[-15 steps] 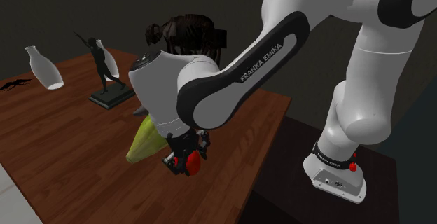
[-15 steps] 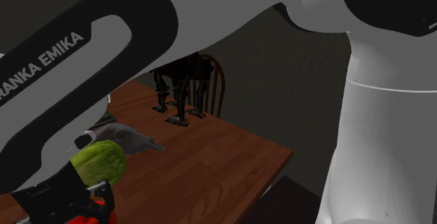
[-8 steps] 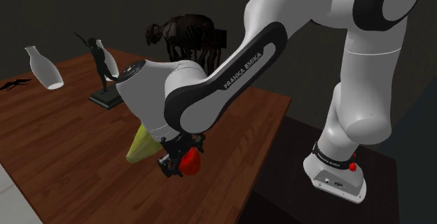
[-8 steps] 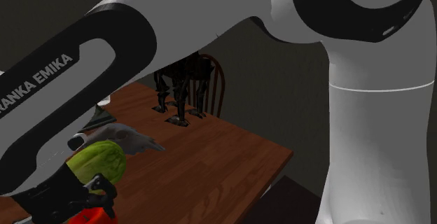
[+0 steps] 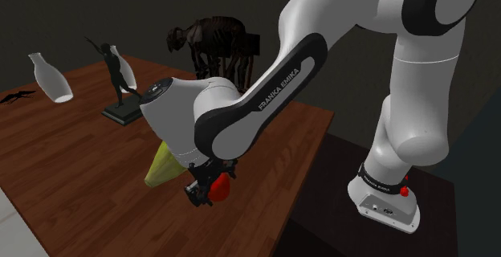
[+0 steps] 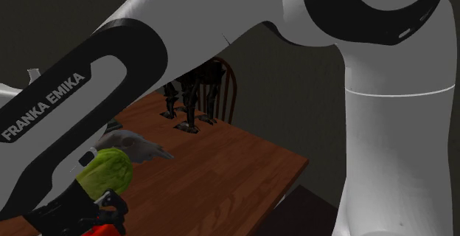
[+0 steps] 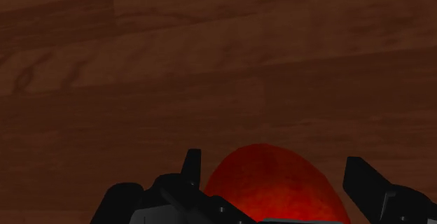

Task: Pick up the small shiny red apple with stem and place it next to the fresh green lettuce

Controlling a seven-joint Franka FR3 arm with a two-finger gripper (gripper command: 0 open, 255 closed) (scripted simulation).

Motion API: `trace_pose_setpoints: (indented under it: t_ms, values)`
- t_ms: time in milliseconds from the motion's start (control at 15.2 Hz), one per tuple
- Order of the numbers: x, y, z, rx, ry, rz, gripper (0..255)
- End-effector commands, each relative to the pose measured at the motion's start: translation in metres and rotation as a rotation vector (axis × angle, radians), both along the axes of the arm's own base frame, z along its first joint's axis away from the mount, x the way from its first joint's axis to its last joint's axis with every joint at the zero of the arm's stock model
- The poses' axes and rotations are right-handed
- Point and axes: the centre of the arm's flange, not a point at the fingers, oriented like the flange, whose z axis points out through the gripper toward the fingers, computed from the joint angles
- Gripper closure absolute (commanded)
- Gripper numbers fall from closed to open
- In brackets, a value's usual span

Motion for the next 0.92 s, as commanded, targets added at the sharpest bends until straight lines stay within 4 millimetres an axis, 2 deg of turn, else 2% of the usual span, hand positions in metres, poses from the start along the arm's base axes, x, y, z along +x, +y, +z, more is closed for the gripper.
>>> trace_pose_setpoints:
  t_ms: [0, 66, 132, 726, 792, 858]
  values:
    - [0.0, 0.0, 0.0, 0.0, 0.0, 0.0, 0]
    - [0.0, 0.0, 0.0, 0.0, 0.0, 0.0, 0]
    - [0.0, 0.0, 0.0, 0.0, 0.0, 0.0, 255]
    - [0.0, 0.0, 0.0, 0.0, 0.0, 0.0, 255]
    - [0.0, 0.0, 0.0, 0.0, 0.0, 0.0, 0]
    - [-0.022, -0.028, 0.0, 0.127, -0.203, 0.027, 0]
